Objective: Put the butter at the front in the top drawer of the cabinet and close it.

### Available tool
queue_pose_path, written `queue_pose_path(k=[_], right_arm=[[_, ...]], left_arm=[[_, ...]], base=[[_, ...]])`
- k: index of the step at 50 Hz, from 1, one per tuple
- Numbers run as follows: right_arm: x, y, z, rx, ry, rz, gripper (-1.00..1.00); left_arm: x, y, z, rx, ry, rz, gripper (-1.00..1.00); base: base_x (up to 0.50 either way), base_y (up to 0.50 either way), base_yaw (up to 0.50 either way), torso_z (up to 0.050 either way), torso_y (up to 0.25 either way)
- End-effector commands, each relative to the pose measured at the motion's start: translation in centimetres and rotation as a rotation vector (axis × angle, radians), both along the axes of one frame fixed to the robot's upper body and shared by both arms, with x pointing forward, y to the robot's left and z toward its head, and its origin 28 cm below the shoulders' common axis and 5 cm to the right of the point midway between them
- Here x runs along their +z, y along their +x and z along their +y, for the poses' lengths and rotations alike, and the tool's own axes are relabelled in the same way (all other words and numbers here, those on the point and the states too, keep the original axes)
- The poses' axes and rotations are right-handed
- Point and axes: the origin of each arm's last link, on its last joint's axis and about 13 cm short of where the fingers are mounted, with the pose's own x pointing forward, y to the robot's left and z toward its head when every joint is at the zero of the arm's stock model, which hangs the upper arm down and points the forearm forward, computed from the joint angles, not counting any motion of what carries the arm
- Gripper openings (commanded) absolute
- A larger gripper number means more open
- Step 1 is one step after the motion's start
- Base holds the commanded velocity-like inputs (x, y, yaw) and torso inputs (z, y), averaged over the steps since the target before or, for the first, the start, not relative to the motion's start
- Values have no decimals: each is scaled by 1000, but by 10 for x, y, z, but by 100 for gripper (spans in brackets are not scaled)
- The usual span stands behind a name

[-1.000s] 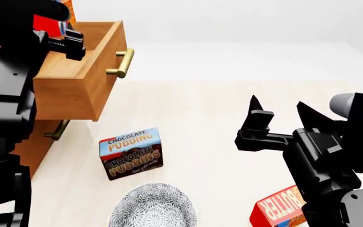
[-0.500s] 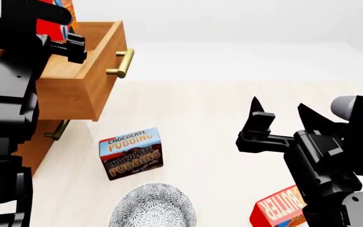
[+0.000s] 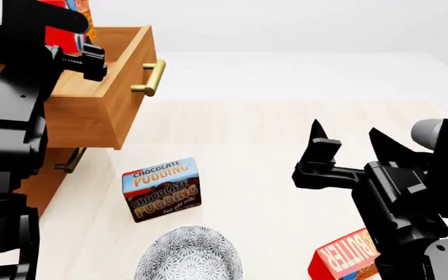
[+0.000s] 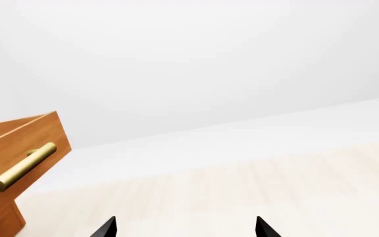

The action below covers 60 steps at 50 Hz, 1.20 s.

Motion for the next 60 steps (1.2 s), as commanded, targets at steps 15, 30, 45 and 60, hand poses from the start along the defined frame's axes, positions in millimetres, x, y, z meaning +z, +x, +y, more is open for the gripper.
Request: queue_pose_path(k=[15, 30, 45, 60], right_arm=[[2, -1, 0, -5, 6, -5, 100], [1, 0, 0, -4, 7, -4, 100], [-1, -1, 0, -3, 10, -6, 100], [-4, 2, 1, -5, 12, -2, 100]], left_arm=[[12, -2, 1, 26, -7, -32, -100], [14, -4, 2, 25, -11, -42, 100], [17, -9, 0, 8, -15, -55, 100], [49, -53, -53, -351, -83, -230, 100]], base=[[0, 0, 0, 0, 1], [0, 0, 0, 0, 1], [0, 0, 0, 0, 0], [0, 0, 0, 0, 0]])
